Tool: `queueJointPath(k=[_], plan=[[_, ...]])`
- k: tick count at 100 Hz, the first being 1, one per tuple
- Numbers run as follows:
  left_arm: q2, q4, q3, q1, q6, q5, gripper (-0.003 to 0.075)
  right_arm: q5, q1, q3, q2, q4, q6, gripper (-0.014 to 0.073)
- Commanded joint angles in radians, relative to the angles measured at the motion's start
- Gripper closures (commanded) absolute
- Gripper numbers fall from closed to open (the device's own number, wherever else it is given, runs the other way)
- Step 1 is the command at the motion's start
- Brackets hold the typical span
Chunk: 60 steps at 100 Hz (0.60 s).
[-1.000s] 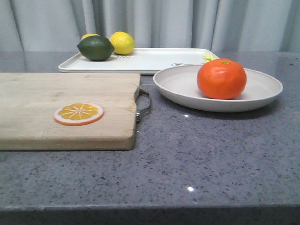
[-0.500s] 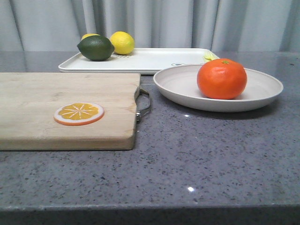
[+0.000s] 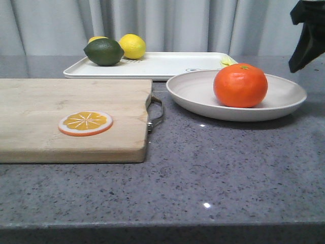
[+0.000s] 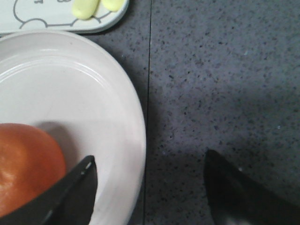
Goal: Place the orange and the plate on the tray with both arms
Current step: 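Move the right gripper down to the plate rim farthest from the board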
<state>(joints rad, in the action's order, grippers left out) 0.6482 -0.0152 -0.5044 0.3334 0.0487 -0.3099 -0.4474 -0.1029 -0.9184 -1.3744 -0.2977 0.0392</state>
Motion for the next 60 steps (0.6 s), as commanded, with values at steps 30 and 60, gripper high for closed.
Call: queueJointPath(k=[30,60], plan=[[-0.003,-0.009,-0.025,-0.006,-0.011,0.079,0.0153,0.053,-0.001,-0.035,-0.035,-0.031,0.009,0.0099],[-0.003,-0.009,-0.025,-0.006,-0.011,0.081,0.0153,0.032,-0.001,-0.035,-0.048,-0.058,0.009,0.0105]])
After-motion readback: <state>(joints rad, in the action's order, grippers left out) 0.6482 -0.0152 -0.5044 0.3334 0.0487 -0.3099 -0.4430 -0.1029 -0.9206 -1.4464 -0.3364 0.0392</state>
